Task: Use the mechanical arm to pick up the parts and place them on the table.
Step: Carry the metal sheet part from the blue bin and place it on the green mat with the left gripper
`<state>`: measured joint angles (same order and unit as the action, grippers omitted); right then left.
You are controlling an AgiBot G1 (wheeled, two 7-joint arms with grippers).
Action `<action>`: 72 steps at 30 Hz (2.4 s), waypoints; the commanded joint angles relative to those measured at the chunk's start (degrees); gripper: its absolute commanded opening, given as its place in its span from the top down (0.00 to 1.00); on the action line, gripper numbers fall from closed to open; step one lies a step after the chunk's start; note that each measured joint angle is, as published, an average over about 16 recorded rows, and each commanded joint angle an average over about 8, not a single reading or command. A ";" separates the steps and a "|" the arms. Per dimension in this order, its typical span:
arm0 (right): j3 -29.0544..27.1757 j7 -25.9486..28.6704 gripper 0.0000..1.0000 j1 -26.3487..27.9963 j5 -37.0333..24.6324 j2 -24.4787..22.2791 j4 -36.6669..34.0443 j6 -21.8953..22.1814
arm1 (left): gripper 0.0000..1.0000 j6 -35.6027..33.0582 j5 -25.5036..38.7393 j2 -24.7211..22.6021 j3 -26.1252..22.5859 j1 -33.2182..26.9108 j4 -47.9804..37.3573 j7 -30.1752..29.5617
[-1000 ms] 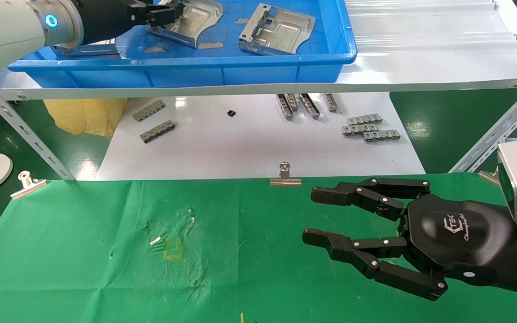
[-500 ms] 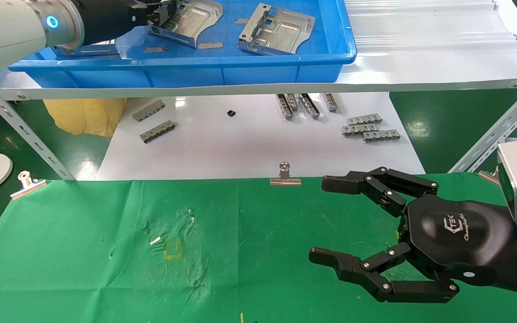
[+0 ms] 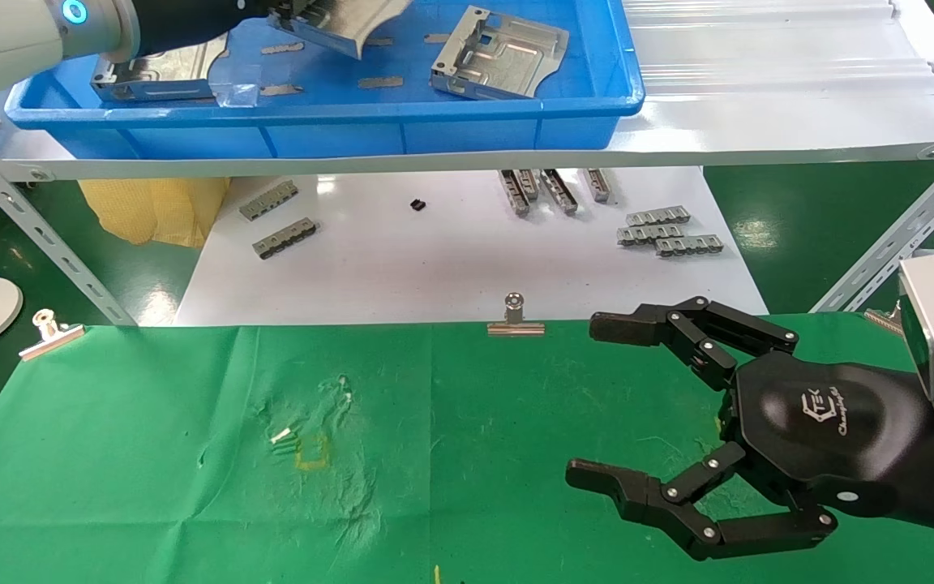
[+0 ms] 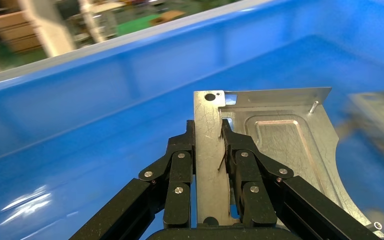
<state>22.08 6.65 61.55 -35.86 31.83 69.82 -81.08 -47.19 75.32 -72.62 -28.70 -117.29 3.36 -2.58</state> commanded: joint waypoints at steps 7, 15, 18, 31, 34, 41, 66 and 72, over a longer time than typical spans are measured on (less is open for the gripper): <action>0.00 0.00 0.00 0.00 0.00 0.00 0.00 0.00 | 1.00 -14.50 -2.29 4.22 1.30 -0.24 2.86 5.46; 0.00 0.00 0.00 0.00 0.00 0.00 0.00 0.00 | 1.00 -27.80 -3.29 8.53 1.65 -0.71 3.76 11.20; 0.00 0.00 0.00 0.00 0.00 0.00 0.00 0.00 | 1.00 -31.68 -3.66 9.94 1.82 -1.10 3.65 12.99; 0.00 0.00 0.00 0.00 0.00 0.00 0.00 0.00 | 1.00 -44.63 -4.73 16.40 0.63 0.31 6.08 18.07; 0.00 0.00 0.00 0.00 0.00 0.00 0.00 0.00 | 1.00 -45.14 -7.74 19.04 -0.30 3.68 11.48 17.71; 0.00 0.00 0.00 0.00 0.00 0.00 0.00 0.00 | 1.00 -44.89 -20.20 28.09 -6.15 14.84 31.83 13.16; 0.00 0.00 0.00 0.00 0.00 0.00 0.00 0.00 | 1.00 -35.98 -3.94 17.53 -22.99 17.26 14.01 38.22; 0.00 0.00 0.00 0.00 0.00 0.00 0.00 0.00 | 1.00 -37.01 -4.92 15.34 -22.47 17.23 8.18 40.50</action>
<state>22.08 6.65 61.55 -35.86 31.83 69.82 -81.08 -84.33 70.50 -57.05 -51.23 -100.08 11.92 37.76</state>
